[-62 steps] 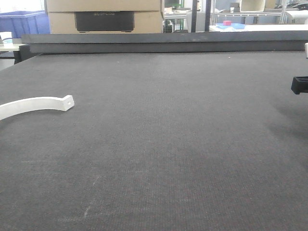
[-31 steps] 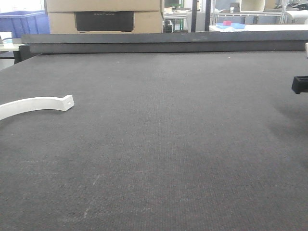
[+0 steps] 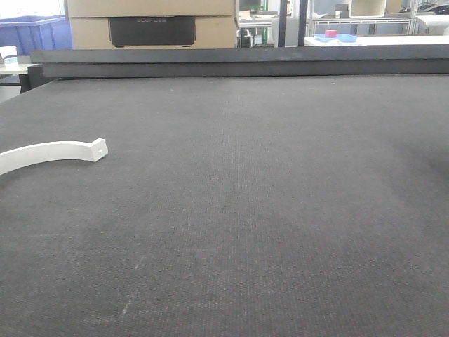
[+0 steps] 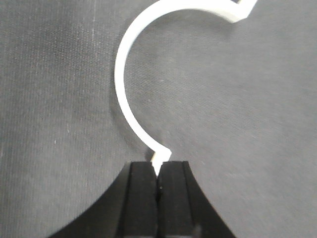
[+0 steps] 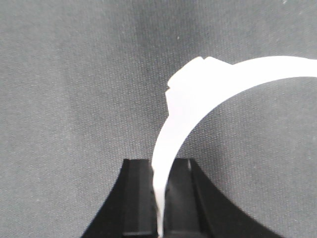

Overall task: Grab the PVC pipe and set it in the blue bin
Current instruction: 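Lower both grippers onto the ends of the white curved pipe and close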

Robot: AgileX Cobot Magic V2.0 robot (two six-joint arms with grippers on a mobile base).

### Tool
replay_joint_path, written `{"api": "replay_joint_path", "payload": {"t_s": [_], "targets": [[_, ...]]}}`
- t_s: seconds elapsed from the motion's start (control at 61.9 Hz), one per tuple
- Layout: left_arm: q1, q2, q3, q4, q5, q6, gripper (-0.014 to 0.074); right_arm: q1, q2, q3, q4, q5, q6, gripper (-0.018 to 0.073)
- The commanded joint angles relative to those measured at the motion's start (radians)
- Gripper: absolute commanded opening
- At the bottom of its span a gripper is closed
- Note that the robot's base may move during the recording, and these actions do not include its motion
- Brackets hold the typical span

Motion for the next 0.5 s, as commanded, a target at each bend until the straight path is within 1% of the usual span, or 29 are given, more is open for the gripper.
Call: {"api": "replay_joint_path", "payload": {"t_s": [0.0, 0.161, 0.21, 0.274, 0.387, 0.42, 0.484], "targets": [[0.000, 0.081, -0.046, 0.006, -0.002, -0.011, -0.0111, 0.000, -0.012, -0.005, -0.010, 0.002, -0.016, -0.0155], [0.000, 0.194, -0.098, 0.069, -0.011, -0.011, -0.0106, 0.000, -0.008, -0.001, -0.010, 0.002, -0.023, -0.0155], [0.000, 0.223, -0.107, 0.091, -0.016, -0.011, -0.0070, 0.000, -0.008, 0.001, -0.010, 0.002, -0.023, -0.0155], [0.000, 0.255, -0.115, 0.110, -0.030, -0.011, 0.0020, 0.000, -0.008, 0.005, -0.010, 0.000, -0.023, -0.0155], [0.000, 0.306, -0.120, 0.108, -0.047, -0.011, 0.0223, 0.000, -0.008, 0.024, -0.010, -0.013, -0.023, -0.0155], [0.000, 0.320, -0.120, 0.098, -0.052, -0.011, 0.0267, 0.000, -0.008, 0.030, -0.010, -0.018, -0.023, -0.0155], [0.000, 0.344, -0.120, 0.080, -0.062, -0.011, 0.0314, 0.000, -0.008, 0.048, -0.010, -0.030, -0.023, -0.0155]]}}
